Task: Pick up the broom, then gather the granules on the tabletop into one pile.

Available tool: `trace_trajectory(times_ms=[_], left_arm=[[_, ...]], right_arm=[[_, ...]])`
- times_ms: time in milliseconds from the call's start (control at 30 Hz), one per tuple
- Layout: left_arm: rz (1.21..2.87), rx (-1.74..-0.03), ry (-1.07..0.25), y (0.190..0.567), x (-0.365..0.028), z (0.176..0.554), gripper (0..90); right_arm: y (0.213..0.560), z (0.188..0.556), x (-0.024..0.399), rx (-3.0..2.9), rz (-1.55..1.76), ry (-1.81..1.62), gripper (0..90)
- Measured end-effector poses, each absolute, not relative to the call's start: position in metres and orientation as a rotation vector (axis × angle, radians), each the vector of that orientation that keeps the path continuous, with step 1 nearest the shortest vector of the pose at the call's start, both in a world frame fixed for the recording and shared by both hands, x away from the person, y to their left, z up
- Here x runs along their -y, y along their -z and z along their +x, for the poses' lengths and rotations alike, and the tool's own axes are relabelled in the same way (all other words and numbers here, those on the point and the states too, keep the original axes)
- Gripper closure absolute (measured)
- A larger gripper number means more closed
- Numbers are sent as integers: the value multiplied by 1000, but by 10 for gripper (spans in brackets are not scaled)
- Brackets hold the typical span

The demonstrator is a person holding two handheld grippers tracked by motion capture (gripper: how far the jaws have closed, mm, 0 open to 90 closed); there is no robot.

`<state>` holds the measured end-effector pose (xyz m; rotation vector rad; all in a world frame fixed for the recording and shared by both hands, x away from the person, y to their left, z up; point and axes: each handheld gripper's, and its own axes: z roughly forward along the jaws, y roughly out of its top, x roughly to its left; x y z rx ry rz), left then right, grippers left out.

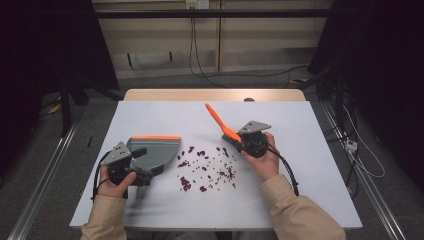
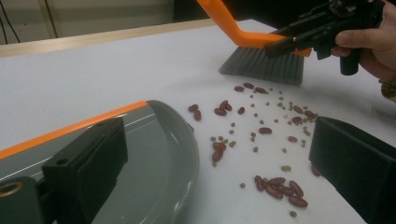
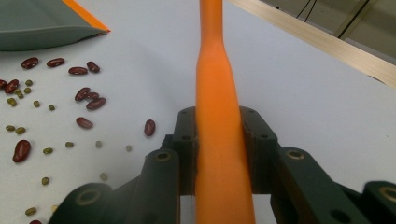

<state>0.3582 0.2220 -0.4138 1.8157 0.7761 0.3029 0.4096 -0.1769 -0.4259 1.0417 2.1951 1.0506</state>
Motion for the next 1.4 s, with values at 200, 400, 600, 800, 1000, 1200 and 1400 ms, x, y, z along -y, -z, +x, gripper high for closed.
trace_trajectory(times_ms=[200,400,600,800,1000,1200,1400], left_arm=[[1807,-774,-308,412,-223,357,42],[1810,-772,-307,412,-223,357,43],[1806,-773,-308,412,-224,357,43],[1808,-771,-312,411,-224,356,43],[1805,-768,-312,411,-224,356,43],[1810,-767,-311,411,-223,356,43],[1813,-765,-307,411,-223,356,43]], right_arm=[[426,404,169,-2215,998,-1034,710],[427,401,163,-2226,958,-1015,708],[427,397,158,-2243,942,-1016,707],[427,392,152,-2251,919,-1018,707],[427,385,144,-2268,888,-1026,707],[427,377,140,-2294,842,-1049,707],[426,368,135,-2319,810,-1076,707]])
